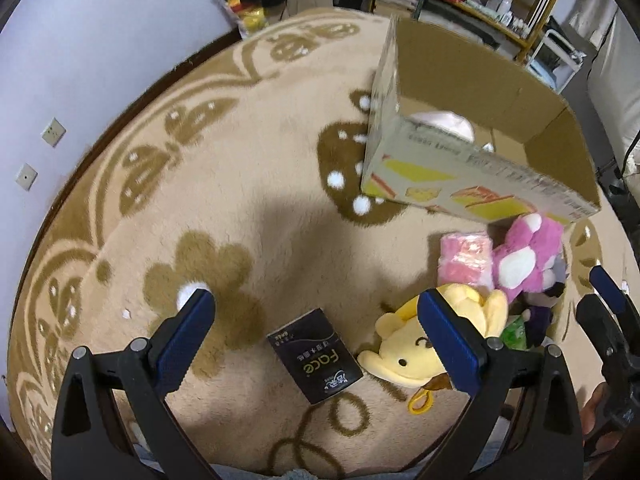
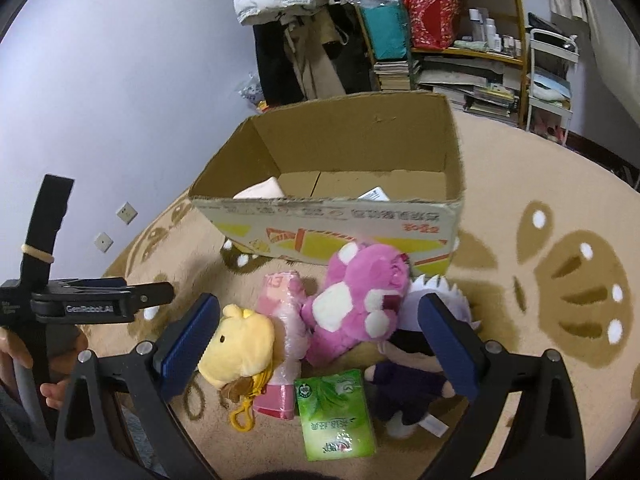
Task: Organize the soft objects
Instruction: 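Move both tools back down toward the remaining pile, then grasp black Face tissue pack with left tool while right tool grasps yellow dog plush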
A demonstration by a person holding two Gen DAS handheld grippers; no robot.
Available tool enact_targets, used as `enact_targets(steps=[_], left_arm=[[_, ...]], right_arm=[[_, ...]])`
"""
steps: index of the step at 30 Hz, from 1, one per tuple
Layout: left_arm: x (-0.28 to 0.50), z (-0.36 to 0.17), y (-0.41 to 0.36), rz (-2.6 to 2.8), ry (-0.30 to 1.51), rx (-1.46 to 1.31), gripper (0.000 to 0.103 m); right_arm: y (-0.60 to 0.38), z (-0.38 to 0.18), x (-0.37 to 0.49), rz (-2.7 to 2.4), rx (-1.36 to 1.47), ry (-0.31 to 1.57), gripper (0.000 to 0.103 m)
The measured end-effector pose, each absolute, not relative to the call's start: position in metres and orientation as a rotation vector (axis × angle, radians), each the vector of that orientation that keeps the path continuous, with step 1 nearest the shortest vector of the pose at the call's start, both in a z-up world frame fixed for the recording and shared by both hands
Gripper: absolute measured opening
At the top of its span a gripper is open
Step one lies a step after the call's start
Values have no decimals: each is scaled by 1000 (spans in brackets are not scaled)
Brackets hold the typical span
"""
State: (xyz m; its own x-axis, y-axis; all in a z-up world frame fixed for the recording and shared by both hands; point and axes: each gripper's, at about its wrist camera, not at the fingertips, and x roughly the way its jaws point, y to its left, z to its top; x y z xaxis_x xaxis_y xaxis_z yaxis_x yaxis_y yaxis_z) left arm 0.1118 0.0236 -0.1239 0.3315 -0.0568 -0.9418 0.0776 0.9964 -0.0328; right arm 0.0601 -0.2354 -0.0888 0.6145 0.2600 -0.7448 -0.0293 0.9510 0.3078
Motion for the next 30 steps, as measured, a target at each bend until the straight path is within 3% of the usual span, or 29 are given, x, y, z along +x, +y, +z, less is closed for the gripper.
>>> enact_targets(steps=[26,30], left_arm=[[122,-185,32,-56,1507,-57,99],[123,-187,31,-55,1508,-52,98]], right_arm=[[-175,-113,64,271,138,944,103],[-168,-116,66,288,115,950,95]])
